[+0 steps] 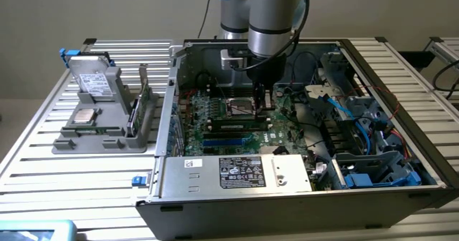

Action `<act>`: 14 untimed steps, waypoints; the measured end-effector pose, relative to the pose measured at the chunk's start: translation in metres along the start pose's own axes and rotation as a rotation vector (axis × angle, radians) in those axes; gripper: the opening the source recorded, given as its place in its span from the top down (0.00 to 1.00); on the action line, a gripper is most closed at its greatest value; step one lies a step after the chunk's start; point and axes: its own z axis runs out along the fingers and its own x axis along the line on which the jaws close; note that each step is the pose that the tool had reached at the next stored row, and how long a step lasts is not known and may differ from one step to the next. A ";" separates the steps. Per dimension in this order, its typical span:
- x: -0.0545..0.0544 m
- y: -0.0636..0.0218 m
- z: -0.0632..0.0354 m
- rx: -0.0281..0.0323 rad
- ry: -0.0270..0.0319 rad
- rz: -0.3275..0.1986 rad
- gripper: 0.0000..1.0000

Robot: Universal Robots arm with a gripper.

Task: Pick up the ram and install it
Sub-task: 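Press down the ram until it locks into place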

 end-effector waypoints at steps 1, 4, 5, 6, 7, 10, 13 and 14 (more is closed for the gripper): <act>0.000 0.0000 0.0002 0.0000 0.0000 0.000 0.89; 0.000 0.0000 0.0005 0.0001 -0.0004 0.000 0.89; 0.000 0.0000 0.0005 0.0001 -0.0003 0.000 0.89; 0.000 0.0000 0.0006 0.0000 -0.0002 0.000 0.89; 0.000 0.0000 0.0007 0.0000 -0.0002 0.000 0.89; 0.000 0.0000 0.0011 0.0001 -0.0003 0.000 0.89; 0.000 0.0000 0.0019 0.0001 -0.0005 0.000 0.89; 0.000 0.0000 0.0020 0.0000 -0.0002 0.000 0.89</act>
